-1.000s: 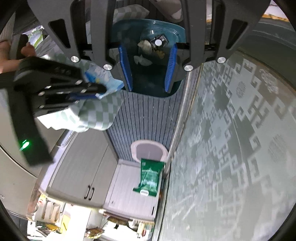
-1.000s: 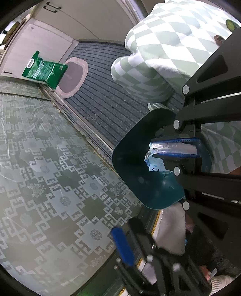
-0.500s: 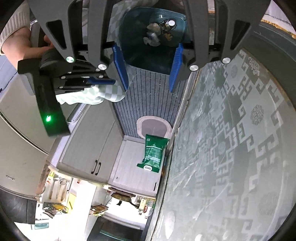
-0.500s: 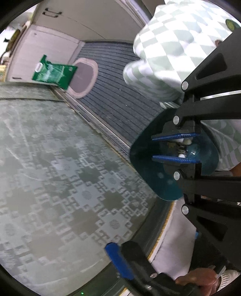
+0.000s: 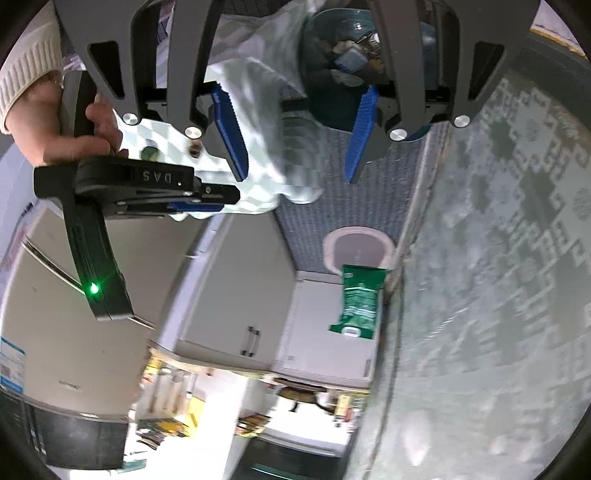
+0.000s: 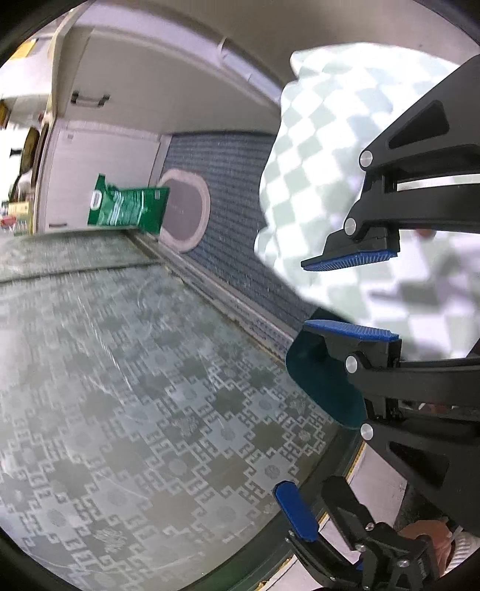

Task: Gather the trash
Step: 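Grasp a walnut shell with the left gripper while the right gripper grasps the green lime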

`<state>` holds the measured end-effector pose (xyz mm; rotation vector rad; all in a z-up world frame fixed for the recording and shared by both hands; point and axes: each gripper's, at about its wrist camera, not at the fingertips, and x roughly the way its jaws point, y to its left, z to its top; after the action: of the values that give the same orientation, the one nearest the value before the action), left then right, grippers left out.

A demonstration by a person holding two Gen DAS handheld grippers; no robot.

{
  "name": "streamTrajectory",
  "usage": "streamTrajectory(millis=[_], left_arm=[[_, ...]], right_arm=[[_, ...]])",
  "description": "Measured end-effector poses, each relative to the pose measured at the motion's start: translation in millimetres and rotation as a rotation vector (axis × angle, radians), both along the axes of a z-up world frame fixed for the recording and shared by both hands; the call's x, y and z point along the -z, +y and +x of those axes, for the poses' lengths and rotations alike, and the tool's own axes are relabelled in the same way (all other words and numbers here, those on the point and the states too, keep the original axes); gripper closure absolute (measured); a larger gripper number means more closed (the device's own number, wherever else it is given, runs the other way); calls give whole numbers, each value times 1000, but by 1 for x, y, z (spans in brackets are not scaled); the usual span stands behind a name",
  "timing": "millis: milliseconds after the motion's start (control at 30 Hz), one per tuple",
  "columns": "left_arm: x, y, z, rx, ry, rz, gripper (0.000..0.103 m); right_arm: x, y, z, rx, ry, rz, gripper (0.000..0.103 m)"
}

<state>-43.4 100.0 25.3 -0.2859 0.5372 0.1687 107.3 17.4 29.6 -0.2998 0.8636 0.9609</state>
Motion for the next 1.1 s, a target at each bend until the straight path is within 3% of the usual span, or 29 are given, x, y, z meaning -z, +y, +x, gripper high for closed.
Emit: streamTrajectory(millis=[300, 533, 900, 1000, 1100], left_arm=[[18, -52, 41, 118, 48, -10, 45], [51, -103, 77, 200, 171, 89, 55], [88, -121, 108, 221, 269, 124, 58], [91, -129, 110, 228, 273, 164, 59], [92, -130, 112, 228, 272, 157, 62]], right_arm=[[-2, -55, 14, 62, -6, 14, 71], [4, -100, 26, 104, 0, 6, 71], [12, -148, 36, 149, 13, 2, 71], [13, -154, 38, 149, 17, 1, 71], [16, -159, 39, 152, 19, -6, 71]])
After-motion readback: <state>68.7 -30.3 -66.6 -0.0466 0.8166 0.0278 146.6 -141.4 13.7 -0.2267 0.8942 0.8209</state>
